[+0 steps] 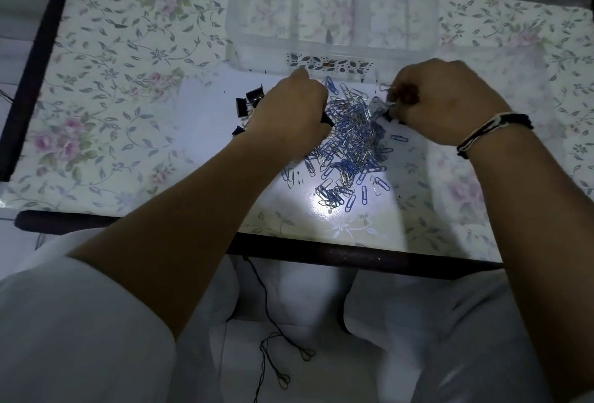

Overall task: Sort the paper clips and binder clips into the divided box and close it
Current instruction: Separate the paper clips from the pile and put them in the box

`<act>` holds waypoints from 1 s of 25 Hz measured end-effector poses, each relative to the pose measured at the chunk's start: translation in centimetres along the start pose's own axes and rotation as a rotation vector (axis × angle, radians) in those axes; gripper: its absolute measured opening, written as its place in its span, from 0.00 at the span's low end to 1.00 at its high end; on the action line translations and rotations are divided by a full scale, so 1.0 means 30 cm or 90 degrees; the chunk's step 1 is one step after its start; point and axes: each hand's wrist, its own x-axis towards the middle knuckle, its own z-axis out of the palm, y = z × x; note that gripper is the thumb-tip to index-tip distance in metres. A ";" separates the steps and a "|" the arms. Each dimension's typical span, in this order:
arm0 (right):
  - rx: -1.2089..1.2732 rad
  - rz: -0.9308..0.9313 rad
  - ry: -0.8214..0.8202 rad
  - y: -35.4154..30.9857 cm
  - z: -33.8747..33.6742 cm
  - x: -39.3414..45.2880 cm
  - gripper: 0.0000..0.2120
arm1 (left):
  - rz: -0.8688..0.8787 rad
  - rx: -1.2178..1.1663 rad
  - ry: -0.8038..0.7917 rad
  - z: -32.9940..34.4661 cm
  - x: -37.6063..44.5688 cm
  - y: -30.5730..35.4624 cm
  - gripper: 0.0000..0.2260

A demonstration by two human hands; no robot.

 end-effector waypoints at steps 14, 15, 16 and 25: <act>-0.065 -0.020 -0.172 -0.112 0.058 -0.021 0.31 | 0.027 0.152 -0.044 -0.133 -0.021 -0.032 0.31; -0.084 -0.015 -0.194 -0.112 0.074 -0.023 0.35 | 0.078 0.109 -0.078 -0.114 -0.026 -0.006 0.33; -0.093 -0.017 -0.208 -0.115 0.092 -0.024 0.39 | 0.110 0.083 -0.120 -0.091 -0.029 0.016 0.36; -0.064 -0.096 -0.050 -0.124 0.134 0.005 0.10 | 0.086 0.044 -0.050 0.003 -0.001 0.044 0.09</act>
